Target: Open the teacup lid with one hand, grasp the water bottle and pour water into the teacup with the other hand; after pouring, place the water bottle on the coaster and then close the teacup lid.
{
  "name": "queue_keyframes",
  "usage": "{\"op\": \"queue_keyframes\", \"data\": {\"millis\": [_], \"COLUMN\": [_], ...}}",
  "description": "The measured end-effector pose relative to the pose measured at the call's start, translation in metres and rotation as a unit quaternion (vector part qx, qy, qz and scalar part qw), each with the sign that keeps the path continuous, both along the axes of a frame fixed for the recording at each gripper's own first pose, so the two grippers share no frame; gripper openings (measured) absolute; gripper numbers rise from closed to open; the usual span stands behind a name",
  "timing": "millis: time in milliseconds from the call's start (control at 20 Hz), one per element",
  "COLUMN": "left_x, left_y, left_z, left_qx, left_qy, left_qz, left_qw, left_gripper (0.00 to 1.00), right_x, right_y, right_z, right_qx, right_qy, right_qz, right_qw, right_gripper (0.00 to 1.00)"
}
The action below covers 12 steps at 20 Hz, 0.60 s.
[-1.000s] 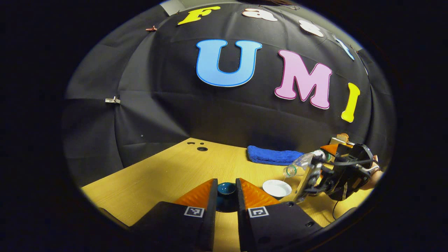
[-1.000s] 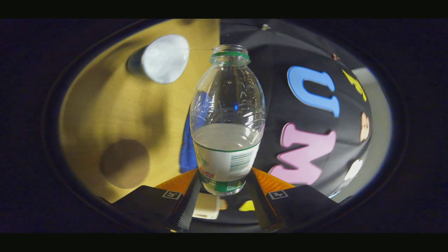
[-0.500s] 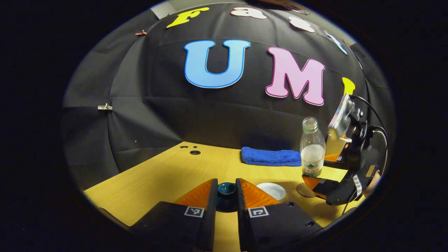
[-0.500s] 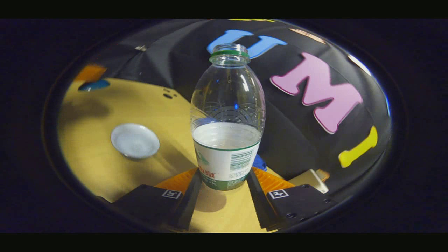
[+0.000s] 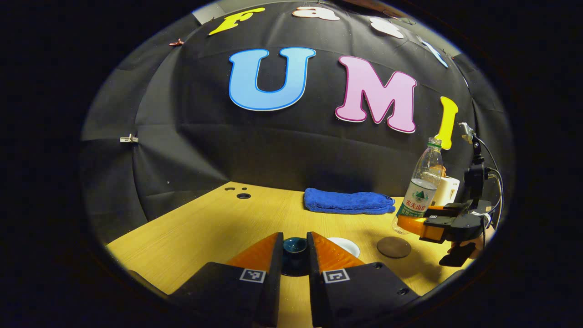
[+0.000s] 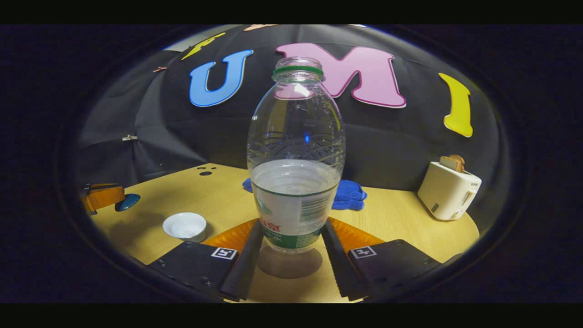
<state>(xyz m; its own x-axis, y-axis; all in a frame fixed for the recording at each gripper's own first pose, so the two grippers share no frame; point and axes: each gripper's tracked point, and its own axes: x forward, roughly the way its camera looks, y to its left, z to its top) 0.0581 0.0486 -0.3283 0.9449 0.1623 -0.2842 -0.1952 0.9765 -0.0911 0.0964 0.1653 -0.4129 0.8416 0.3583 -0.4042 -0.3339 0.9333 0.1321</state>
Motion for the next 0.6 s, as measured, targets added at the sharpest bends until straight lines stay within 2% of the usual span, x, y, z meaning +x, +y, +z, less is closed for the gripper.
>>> {"op": "queue_keyframes", "data": {"millis": [100, 200, 600], "left_x": [0.002, 0.003, 0.006], "left_y": [-0.005, -0.009, -0.014], "left_z": [-0.002, -0.003, -0.008], "left_qx": [0.001, 0.002, 0.002], "left_qy": [0.002, 0.003, 0.009], "left_qz": [-0.002, -0.004, -0.010], "left_qw": [1.000, 1.000, 1.000], "left_gripper": [0.27, 0.31, 0.31], "right_x": [-0.002, -0.004, -0.017], "right_y": [0.004, 0.004, 0.000], "right_z": [-0.001, -0.001, 0.002], "right_qx": [0.010, 0.011, 0.002], "right_qy": [0.014, 0.025, 0.057], "right_qz": [-0.002, 0.001, 0.012], "right_qw": [1.000, 1.000, 0.998], "right_gripper": [0.74, 0.75, 0.76]}}
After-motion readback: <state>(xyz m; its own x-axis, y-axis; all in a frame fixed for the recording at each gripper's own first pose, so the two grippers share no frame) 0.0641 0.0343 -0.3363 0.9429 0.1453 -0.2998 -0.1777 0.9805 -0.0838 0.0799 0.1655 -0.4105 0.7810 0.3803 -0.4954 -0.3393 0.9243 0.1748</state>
